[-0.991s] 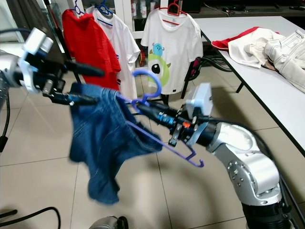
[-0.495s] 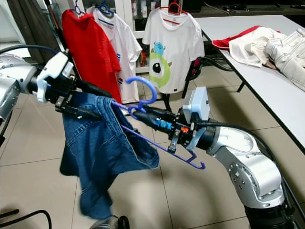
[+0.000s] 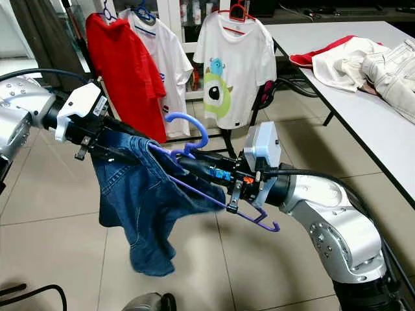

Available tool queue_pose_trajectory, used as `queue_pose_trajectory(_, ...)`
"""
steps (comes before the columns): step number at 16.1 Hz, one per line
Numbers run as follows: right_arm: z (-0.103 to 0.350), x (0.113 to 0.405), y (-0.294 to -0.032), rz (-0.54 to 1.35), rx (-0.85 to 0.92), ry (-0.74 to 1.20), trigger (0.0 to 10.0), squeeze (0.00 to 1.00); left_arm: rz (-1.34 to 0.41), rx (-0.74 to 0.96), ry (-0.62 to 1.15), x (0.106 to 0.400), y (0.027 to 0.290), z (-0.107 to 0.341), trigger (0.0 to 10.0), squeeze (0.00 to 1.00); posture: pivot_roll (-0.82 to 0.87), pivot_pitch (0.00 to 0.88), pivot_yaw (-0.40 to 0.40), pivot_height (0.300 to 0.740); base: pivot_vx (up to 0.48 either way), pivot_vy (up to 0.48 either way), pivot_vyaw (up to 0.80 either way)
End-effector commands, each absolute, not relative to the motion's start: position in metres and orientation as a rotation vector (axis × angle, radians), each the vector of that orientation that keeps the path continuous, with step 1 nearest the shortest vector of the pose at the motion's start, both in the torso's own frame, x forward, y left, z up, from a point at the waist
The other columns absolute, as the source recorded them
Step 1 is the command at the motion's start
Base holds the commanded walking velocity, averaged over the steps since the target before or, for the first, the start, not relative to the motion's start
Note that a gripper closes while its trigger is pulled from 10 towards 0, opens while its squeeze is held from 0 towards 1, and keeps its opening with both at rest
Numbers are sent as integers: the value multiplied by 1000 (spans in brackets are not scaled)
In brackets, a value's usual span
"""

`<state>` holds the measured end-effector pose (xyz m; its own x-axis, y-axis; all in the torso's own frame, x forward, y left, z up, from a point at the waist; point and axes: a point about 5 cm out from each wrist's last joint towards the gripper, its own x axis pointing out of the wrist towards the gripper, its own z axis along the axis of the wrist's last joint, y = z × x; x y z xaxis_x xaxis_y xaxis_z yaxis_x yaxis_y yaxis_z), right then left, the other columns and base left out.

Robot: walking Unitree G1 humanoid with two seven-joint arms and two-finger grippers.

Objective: Hang hanger

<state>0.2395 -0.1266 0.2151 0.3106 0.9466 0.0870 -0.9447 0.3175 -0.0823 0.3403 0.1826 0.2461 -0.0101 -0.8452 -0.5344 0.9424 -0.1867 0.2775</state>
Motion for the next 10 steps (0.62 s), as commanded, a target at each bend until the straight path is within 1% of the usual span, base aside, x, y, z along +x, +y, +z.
queue_pose_trajectory(1,225,235,-124,1282,-43,-176,10000,0,-1601,746,173,343,183,252,0,0,-71,35,81,740,0,0,0)
queue_pose_trajectory(8,226,237,-125,1265,-47,-181,10000,0,-1592,697,132,346,181,251,0,0,-78,31,75,740,0,0,0)
queue_pose_trajectory(9,226,237,-125,1267,-6,-168,10000,310,-1578,678,118,348,182,251,0,0,-81,27,75,740,0,0,0)
queue_pose_trajectory(10,226,238,-125,1261,7,-167,10000,1000,-1571,668,116,348,183,250,0,0,-80,26,76,740,0,0,0)
